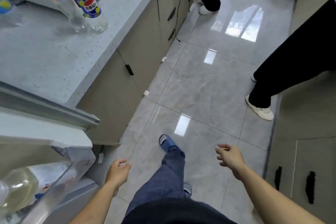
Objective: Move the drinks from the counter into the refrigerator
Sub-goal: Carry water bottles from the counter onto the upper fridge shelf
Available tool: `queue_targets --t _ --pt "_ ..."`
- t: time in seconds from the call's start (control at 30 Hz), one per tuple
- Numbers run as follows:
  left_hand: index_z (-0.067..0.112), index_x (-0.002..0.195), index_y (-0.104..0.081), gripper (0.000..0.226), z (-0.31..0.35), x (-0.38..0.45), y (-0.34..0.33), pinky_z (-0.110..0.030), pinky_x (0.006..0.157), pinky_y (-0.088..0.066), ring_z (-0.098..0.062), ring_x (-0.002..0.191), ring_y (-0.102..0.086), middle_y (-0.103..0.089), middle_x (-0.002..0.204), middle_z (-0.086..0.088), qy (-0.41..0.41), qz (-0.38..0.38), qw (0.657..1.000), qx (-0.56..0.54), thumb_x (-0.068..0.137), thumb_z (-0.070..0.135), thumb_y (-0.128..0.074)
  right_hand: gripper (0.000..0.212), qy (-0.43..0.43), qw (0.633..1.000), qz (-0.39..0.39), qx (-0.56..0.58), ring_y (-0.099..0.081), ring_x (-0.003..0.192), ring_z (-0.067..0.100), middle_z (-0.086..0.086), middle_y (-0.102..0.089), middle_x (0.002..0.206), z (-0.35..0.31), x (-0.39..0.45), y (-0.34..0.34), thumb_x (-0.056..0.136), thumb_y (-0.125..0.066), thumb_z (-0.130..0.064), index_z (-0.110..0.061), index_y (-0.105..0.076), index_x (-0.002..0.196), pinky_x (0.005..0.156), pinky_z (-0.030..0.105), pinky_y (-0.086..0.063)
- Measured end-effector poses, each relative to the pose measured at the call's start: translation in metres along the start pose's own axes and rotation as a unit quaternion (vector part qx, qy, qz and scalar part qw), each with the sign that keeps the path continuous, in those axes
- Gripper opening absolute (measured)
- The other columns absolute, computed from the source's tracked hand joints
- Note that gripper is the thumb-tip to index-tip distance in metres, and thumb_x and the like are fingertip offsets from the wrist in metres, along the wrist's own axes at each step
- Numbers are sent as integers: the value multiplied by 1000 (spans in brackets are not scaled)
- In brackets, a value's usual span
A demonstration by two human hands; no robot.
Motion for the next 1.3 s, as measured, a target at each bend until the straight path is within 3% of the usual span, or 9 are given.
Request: queue_targets --t 0.2,0.37,0.47,0.6,0.73,1.0,1.13,1.3 --pt "13 124 -58 31 53 37 -1 -32 68 -54 -21 89 -59 -61 112 -5 45 22 998 -50 94 18 -58 16 27 998 -28 -59 -52 63 19 1 -56 75 -124 61 -22 89 -66 -19 -12 -63 103 56 30 -45" --pt "16 126 -56 30 113 47 11 -45 91 -55 -31 105 -61 -61 123 -8 31 60 993 -96 97 23 -55 14 59 987 -60 -135 -55 67 21 5 -60 80 -222 100 -55 93 -65 -20 -13 -62 104 60 33 -48" --pt "14 129 -55 32 128 40 12 -37 91 -51 -25 107 -59 -61 128 -8 38 83 988 -125 97 22 -55 13 75 979 -87 -171 -58 72 22 7 -63 86 -262 111 -76 94 -65 -22 -14 -61 104 62 34 -51" --pt "15 130 -53 34 145 38 19 -29 84 -43 -17 98 -54 -62 129 -7 50 110 978 -168 98 24 -55 12 100 956 -140 -238 -57 73 23 9 -62 86 -302 125 -109 95 -63 -21 -14 -61 104 62 35 -51" --pt "16 128 -53 32 161 39 30 -32 88 -48 -20 100 -57 -63 126 -6 71 144 965 -206 97 24 -56 14 106 932 -174 -298 -56 68 23 8 -60 78 -329 144 -130 94 -64 -22 -10 -62 102 60 33 -50" --pt "21 129 -52 33 210 32 37 -32 83 -48 -17 97 -56 -62 118 -2 130 233 923 -278 98 28 -57 18 163 877 -257 -373 -63 73 23 8 -66 90 -407 165 -183 94 -63 -21 -11 -64 109 61 33 -53" --pt "26 127 -54 31 254 34 52 -24 69 -46 -7 89 -56 -60 110 5 106 279 901 -316 96 29 -58 14 214 847 -330 -358 -62 72 21 5 -67 86 -457 133 -240 94 -62 -16 -12 -64 108 59 29 -53" --pt "38 117 -57 24 290 31 83 -41 90 -56 -3 98 -57 -59 111 10 64 330 856 -392 94 35 -60 15 271 794 -429 -336 -57 75 21 8 -62 85 -491 67 -304 94 -62 -11 -8 -66 109 67 34 -50"
Point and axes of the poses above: each hand's wrist, its own x-axis towards the middle knuckle, its own y-axis out of the back of the hand, z = x × y, the point moved 6 cm from there along x, towards the middle knuckle
